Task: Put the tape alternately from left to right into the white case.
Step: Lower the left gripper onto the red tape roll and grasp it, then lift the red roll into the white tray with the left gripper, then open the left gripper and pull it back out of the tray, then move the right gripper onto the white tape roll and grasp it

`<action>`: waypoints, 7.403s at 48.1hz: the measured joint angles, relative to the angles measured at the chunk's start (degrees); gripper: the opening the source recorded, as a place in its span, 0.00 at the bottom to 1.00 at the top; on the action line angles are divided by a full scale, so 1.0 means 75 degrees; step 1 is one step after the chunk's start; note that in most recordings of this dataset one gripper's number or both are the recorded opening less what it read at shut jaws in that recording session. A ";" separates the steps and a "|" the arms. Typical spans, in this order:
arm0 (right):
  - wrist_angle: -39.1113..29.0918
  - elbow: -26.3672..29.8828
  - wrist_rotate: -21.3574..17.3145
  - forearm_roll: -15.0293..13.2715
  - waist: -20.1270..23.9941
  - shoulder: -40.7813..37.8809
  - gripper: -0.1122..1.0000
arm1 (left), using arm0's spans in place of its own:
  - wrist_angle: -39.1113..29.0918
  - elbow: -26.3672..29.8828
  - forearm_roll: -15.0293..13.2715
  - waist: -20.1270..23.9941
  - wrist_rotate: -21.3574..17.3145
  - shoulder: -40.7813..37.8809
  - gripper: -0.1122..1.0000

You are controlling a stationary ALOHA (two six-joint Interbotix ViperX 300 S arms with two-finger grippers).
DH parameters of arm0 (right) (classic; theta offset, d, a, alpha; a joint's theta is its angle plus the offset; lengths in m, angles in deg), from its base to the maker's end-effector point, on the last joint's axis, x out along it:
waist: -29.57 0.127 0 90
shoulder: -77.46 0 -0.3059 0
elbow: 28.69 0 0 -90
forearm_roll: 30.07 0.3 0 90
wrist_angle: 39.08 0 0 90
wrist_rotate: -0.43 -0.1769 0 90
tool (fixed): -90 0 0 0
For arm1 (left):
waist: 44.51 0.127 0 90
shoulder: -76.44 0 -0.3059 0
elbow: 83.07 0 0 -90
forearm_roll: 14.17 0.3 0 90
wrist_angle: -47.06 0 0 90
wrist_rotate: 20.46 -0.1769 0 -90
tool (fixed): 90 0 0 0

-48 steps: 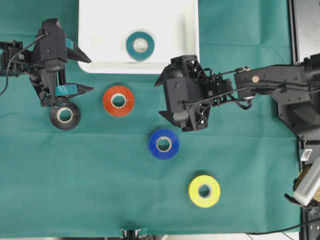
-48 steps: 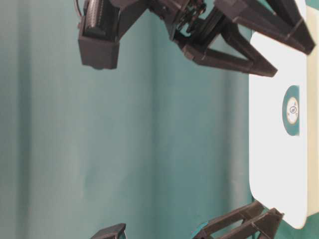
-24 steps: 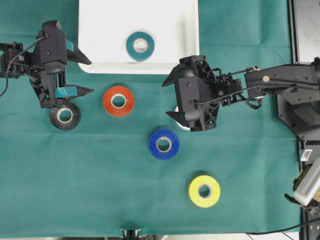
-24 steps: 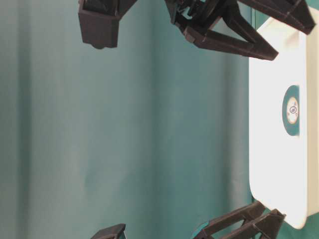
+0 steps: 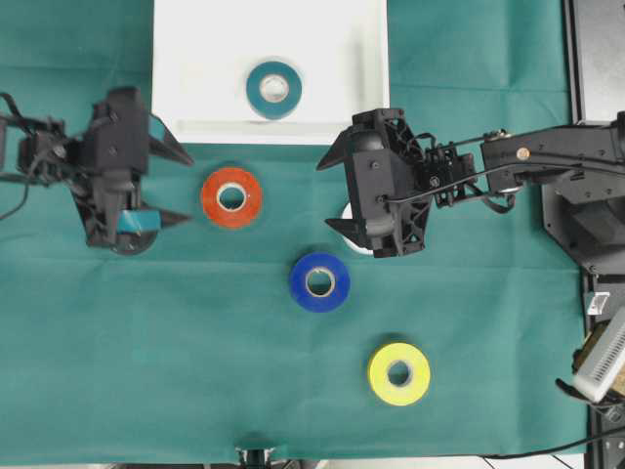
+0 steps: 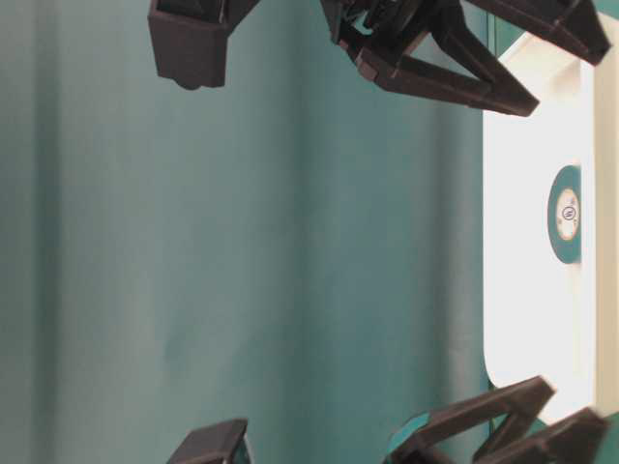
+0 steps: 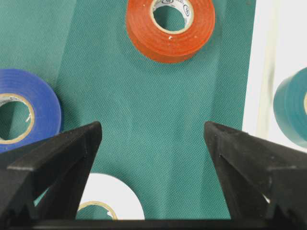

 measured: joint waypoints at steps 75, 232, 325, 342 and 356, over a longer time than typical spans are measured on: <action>0.0176 -0.0164 0.0000 0.0000 0.0000 0.0000 0.76 | 0.0035 0.1570 0.0035 -0.0129 -0.0082 -0.2730 0.96; 0.0762 -0.0434 0.0000 0.0000 0.0000 0.0000 0.76 | -0.1980 0.2250 0.0023 0.3434 -0.1887 -0.1816 0.47; 0.0762 -0.0445 0.0000 0.0000 -0.0012 0.0000 0.76 | -0.1945 0.0832 0.0035 0.0750 -0.1840 0.0023 1.00; 0.0750 -0.0586 -0.0012 0.0000 0.0316 0.0000 0.76 | -0.1945 0.0785 0.0035 0.0750 -0.1840 0.0023 1.00; 0.0750 -0.0984 -0.0305 0.0035 0.0891 0.0234 0.76 | -0.1945 0.0785 0.0023 0.0750 -0.1840 0.0023 1.00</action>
